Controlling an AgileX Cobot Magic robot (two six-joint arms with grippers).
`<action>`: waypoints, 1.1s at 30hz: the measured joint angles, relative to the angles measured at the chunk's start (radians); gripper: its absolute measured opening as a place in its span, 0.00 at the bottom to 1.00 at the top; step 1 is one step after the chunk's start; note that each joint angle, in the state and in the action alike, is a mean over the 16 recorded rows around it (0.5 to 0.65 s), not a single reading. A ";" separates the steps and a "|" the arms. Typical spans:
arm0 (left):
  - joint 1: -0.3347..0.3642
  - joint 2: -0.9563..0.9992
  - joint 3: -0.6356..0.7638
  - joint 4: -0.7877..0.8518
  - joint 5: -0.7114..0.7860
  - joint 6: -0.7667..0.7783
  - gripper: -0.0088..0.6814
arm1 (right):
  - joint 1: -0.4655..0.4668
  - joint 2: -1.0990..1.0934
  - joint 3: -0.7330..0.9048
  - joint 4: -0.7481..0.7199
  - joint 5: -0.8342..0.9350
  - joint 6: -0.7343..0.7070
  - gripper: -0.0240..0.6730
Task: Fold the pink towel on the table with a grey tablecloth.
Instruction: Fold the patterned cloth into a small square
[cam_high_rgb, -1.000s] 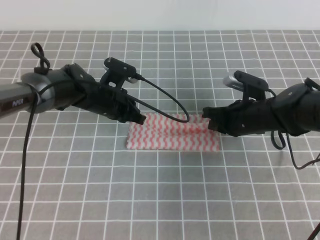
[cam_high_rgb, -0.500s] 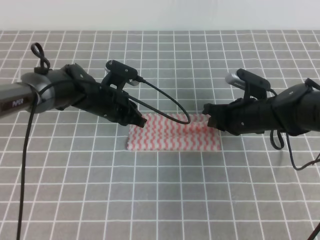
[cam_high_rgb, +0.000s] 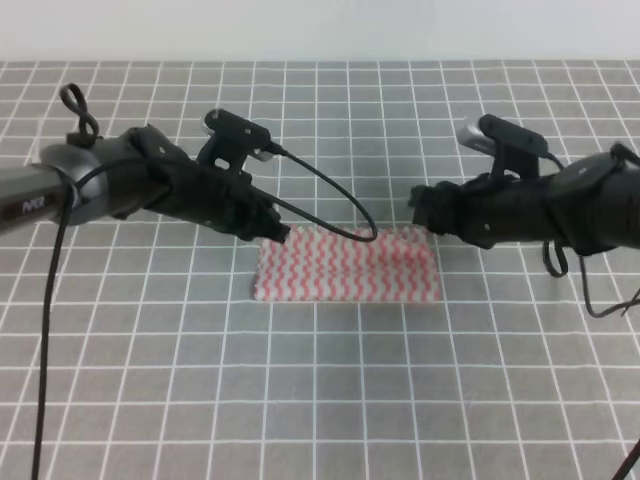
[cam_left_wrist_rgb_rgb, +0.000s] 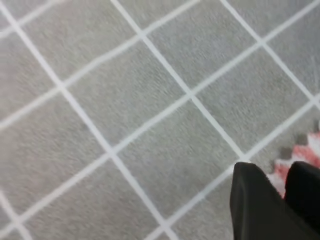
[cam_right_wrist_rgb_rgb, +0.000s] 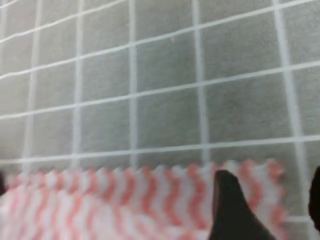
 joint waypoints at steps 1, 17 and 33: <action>0.000 -0.005 0.000 -0.002 -0.007 0.000 0.21 | -0.001 0.000 -0.005 -0.001 0.010 -0.003 0.40; 0.000 -0.050 0.000 -0.079 0.184 0.023 0.05 | -0.004 0.025 -0.045 -0.014 0.185 -0.040 0.03; 0.000 0.020 0.000 -0.085 0.242 0.044 0.01 | -0.013 0.080 -0.046 -0.022 0.097 -0.040 0.01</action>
